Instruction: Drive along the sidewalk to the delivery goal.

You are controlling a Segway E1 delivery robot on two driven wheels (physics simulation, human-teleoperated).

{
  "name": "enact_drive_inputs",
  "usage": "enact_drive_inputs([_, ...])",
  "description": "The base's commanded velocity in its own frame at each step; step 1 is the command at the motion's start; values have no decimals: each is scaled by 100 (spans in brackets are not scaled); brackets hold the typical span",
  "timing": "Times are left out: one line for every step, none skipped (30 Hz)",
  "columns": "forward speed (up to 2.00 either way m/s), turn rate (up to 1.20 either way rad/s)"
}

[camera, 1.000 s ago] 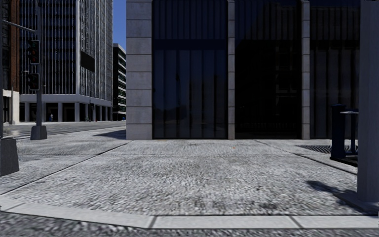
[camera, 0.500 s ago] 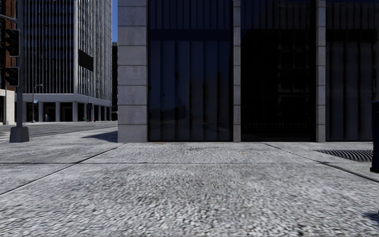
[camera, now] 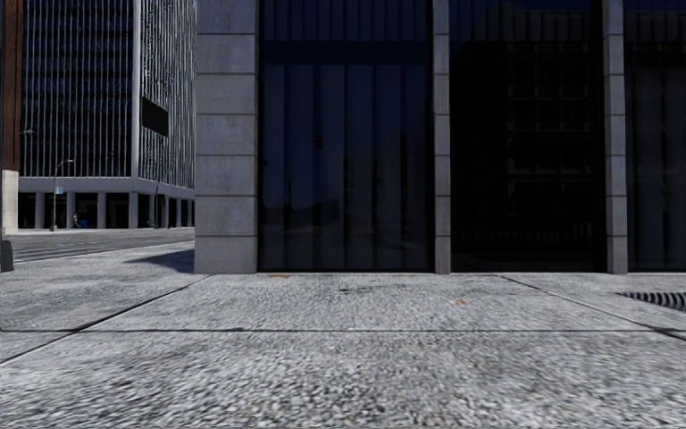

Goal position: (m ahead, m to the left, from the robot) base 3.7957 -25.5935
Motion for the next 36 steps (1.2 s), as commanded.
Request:
enact_drive_inputs([161,0])
enact_drive_inputs([161,0])
enact_drive_inputs([161,0])
enact_drive_inputs([161,0])
enact_drive_inputs([161,0])
enact_drive_inputs([161,0])
enact_drive_inputs([161,0])
enact_drive_inputs([161,0])
enact_drive_inputs([161,0])
enact_drive_inputs([161,0])
enact_drive_inputs([161,0])
enact_drive_inputs([161,0])
enact_drive_inputs([161,0])
enact_drive_inputs([161,0])
enact_drive_inputs([161,0])
enact_drive_inputs([161,0])
enact_drive_inputs([161,0])
enact_drive_inputs([161,0])
enact_drive_inputs([161,0])
enact_drive_inputs([161,0])
enact_drive_inputs([161,0])
enact_drive_inputs([161,0])
enact_drive_inputs([161,0])
enact_drive_inputs([161,0])
enact_drive_inputs([161,0])
enact_drive_inputs([161,0])
enact_drive_inputs([161,0])
enact_drive_inputs([161,0])
enact_drive_inputs([161,0])
enact_drive_inputs([161,0])
enact_drive_inputs([161,0])
enact_drive_inputs([161,0])
enact_drive_inputs([161,0])
enact_drive_inputs([161,0])
enact_drive_inputs([161,0])
enact_drive_inputs([161,0])
